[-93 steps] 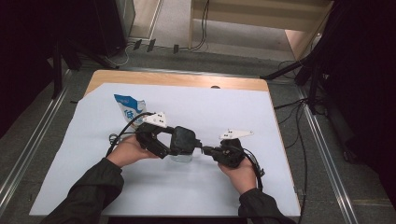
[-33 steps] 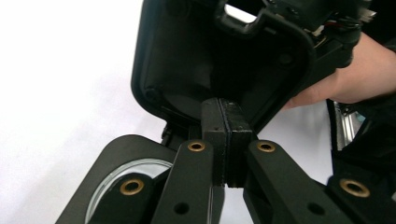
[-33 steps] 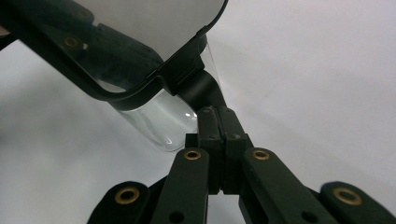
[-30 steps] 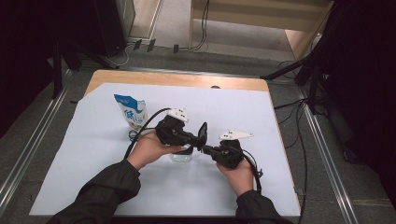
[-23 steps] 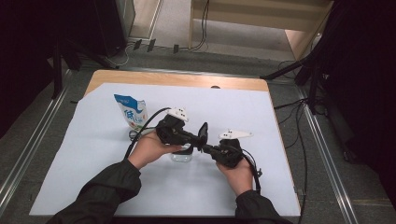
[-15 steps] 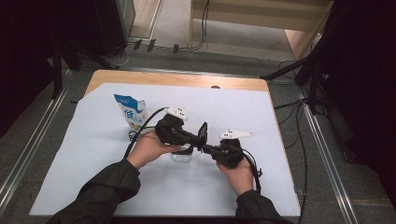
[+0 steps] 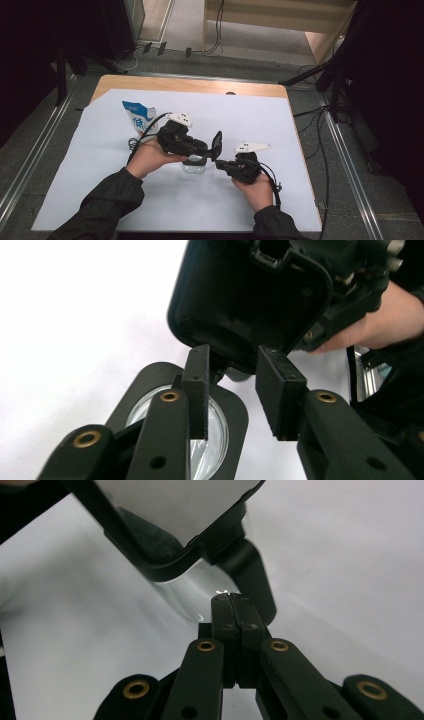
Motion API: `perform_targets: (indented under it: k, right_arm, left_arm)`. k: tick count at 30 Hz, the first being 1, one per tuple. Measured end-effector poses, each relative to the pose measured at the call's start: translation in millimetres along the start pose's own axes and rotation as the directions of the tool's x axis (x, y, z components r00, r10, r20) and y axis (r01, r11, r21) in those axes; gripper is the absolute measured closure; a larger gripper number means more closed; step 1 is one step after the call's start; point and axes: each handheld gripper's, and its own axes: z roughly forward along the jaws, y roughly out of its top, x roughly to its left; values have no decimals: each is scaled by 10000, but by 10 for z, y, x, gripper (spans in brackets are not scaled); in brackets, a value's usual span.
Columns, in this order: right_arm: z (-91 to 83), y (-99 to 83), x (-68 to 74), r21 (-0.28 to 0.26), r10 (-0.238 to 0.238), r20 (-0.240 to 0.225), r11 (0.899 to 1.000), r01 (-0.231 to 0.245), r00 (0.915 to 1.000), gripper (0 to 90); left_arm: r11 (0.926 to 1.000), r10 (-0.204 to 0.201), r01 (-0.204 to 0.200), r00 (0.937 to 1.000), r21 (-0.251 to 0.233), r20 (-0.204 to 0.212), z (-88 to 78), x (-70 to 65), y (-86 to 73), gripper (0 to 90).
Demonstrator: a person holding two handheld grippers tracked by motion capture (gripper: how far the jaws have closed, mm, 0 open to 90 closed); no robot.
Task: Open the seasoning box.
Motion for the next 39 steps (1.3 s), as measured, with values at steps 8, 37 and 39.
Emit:
perform_targets:
  k: [8,37,39]
  right_arm:
    - [56,23,-11,142,-32,-52,9999,33,10000,900]
    - [-139,95,-230,-269,-349,552,9990,365,9979,517]
    - [-156,107,-242,-366,-544,645,9977,568,9964,499]
  left_arm:
    - [9993,-326,317,9986,-217,-407,-150,62,-105,501]
    - [9911,-1108,949,9768,-937,-1831,-820,184,-571,356]
    - [9901,-1199,1029,9737,-957,-1937,-866,202,-608,355]
